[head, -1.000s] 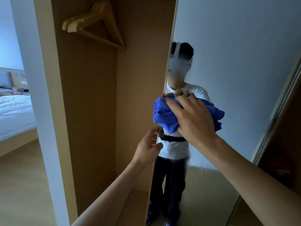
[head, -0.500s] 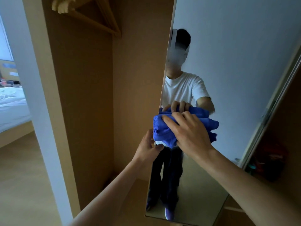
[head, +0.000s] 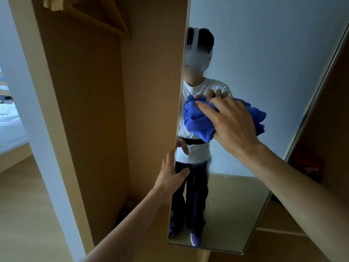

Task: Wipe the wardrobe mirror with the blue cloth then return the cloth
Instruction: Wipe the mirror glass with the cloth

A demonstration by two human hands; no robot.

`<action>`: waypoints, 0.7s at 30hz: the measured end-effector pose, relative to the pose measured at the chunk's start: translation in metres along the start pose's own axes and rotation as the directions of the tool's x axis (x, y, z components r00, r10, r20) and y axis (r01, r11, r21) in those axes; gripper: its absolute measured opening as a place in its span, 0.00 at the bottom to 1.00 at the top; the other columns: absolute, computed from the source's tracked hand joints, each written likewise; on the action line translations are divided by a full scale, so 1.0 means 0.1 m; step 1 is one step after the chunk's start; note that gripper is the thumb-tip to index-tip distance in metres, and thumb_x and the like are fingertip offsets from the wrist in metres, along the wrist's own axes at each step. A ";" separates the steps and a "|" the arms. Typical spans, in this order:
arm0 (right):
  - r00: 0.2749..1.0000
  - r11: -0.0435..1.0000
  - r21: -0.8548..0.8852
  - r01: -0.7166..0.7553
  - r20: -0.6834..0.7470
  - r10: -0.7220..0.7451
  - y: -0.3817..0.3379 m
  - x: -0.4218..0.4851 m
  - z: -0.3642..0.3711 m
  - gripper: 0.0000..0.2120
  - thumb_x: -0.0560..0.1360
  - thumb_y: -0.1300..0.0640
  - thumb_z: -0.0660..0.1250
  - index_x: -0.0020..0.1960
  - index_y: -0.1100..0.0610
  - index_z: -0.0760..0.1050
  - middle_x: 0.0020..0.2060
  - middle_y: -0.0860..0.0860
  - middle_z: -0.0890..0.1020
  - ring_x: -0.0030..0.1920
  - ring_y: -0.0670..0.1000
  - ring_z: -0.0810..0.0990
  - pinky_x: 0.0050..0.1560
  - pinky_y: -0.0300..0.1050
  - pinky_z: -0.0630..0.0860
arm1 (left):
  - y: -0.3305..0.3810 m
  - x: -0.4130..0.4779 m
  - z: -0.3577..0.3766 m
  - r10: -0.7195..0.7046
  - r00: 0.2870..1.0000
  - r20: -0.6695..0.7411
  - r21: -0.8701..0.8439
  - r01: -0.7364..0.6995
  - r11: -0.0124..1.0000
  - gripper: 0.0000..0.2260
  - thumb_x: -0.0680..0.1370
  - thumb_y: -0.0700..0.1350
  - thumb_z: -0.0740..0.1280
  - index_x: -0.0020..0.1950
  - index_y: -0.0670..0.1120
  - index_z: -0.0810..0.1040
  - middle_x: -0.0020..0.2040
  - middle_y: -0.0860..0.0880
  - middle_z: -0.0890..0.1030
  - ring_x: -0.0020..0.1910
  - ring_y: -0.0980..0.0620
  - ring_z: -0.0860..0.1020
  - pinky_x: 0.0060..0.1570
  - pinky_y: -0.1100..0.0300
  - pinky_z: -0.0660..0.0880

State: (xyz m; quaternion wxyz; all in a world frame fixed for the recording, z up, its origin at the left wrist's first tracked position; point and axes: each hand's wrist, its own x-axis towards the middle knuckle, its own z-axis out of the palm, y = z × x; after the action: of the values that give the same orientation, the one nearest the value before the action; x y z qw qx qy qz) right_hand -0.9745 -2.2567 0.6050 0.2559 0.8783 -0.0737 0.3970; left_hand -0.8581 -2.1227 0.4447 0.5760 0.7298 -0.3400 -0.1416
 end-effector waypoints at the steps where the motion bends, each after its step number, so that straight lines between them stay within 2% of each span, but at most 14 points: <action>1: 1.000 1.000 -0.006 0.010 0.002 -0.010 -0.01 -0.03 0.03 0.23 0.74 0.62 0.67 0.68 0.55 0.73 0.52 0.57 0.79 0.49 0.62 0.76 0.51 0.58 0.71 | -0.02 0.00 0.02 0.002 1.000 -0.012 0.006 -0.002 1.000 0.33 0.76 0.48 0.70 0.77 0.59 0.59 0.72 0.52 0.68 0.68 0.48 0.72 0.65 0.42 0.75; 5: 0.999 0.999 -0.008 0.038 0.010 -0.037 -0.08 -0.24 0.17 0.22 0.73 0.60 0.65 0.67 0.54 0.74 0.55 0.56 0.79 0.50 0.60 0.76 0.51 0.56 0.70 | -0.05 0.02 0.07 0.018 0.998 -0.062 0.066 -0.014 0.998 0.32 0.78 0.48 0.70 0.78 0.54 0.60 0.73 0.52 0.68 0.69 0.51 0.70 0.67 0.46 0.72; 8: 0.998 0.998 0.010 0.055 0.036 -0.055 -0.14 -0.43 0.30 0.24 0.71 0.62 0.65 0.67 0.54 0.74 0.55 0.56 0.79 0.49 0.59 0.75 0.51 0.56 0.72 | -0.04 0.03 0.12 0.014 0.995 -0.100 0.091 -0.005 0.996 0.31 0.78 0.50 0.70 0.78 0.52 0.60 0.72 0.52 0.68 0.64 0.54 0.70 0.61 0.53 0.70; 11: 0.994 0.997 0.034 0.074 0.072 -0.076 -0.19 -0.59 0.38 0.24 0.70 0.62 0.64 0.66 0.54 0.74 0.53 0.55 0.79 0.48 0.58 0.75 0.50 0.55 0.73 | -0.03 0.04 0.17 0.024 0.992 -0.124 0.103 -0.011 0.995 0.31 0.77 0.50 0.70 0.76 0.52 0.60 0.72 0.52 0.68 0.61 0.57 0.68 0.57 0.55 0.68; 13: 0.992 0.995 0.046 0.084 0.092 -0.088 -0.20 -0.65 0.41 0.24 0.70 0.62 0.67 0.66 0.54 0.74 0.52 0.55 0.79 0.48 0.58 0.75 0.50 0.55 0.73 | -0.02 0.04 0.19 0.005 0.990 -0.142 0.115 0.012 0.993 0.31 0.77 0.51 0.71 0.76 0.52 0.61 0.71 0.52 0.68 0.60 0.56 0.69 0.55 0.56 0.68; 17: 0.985 0.990 0.076 0.121 0.113 -0.129 -0.16 -0.65 0.37 0.24 0.70 0.63 0.68 0.65 0.53 0.74 0.49 0.54 0.79 0.47 0.58 0.75 0.49 0.54 0.72 | 0.04 0.01 0.23 -0.012 0.987 -0.159 0.101 0.028 0.994 0.33 0.76 0.54 0.70 0.77 0.55 0.59 0.69 0.55 0.67 0.61 0.56 0.70 0.47 0.65 0.67; 19: 0.984 0.989 0.095 0.112 0.126 -0.123 -0.09 -0.61 0.30 0.24 0.70 0.63 0.68 0.66 0.52 0.74 0.50 0.54 0.79 0.47 0.57 0.74 0.49 0.54 0.71 | 0.11 -0.02 0.27 0.021 0.985 -0.169 0.077 -0.008 0.997 0.34 0.73 0.54 0.69 0.77 0.57 0.59 0.71 0.56 0.66 0.66 0.58 0.67 0.55 0.63 0.68; 21: 0.987 0.993 0.094 0.077 0.132 -0.089 0.04 -0.56 0.22 0.26 0.69 0.63 0.67 0.67 0.52 0.73 0.52 0.54 0.78 0.49 0.57 0.74 0.50 0.54 0.70 | 0.19 -0.04 0.30 0.061 0.978 -0.199 0.075 -0.047 0.996 0.35 0.72 0.53 0.68 0.77 0.56 0.59 0.74 0.56 0.65 0.73 0.56 0.64 0.66 0.55 0.68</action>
State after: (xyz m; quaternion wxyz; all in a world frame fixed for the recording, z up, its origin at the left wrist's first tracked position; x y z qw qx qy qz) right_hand -0.9995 -2.2754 0.5532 0.2277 0.9161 -0.0365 0.3280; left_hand -0.8849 -2.1445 0.4532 0.5853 0.7505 -0.3044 -0.0393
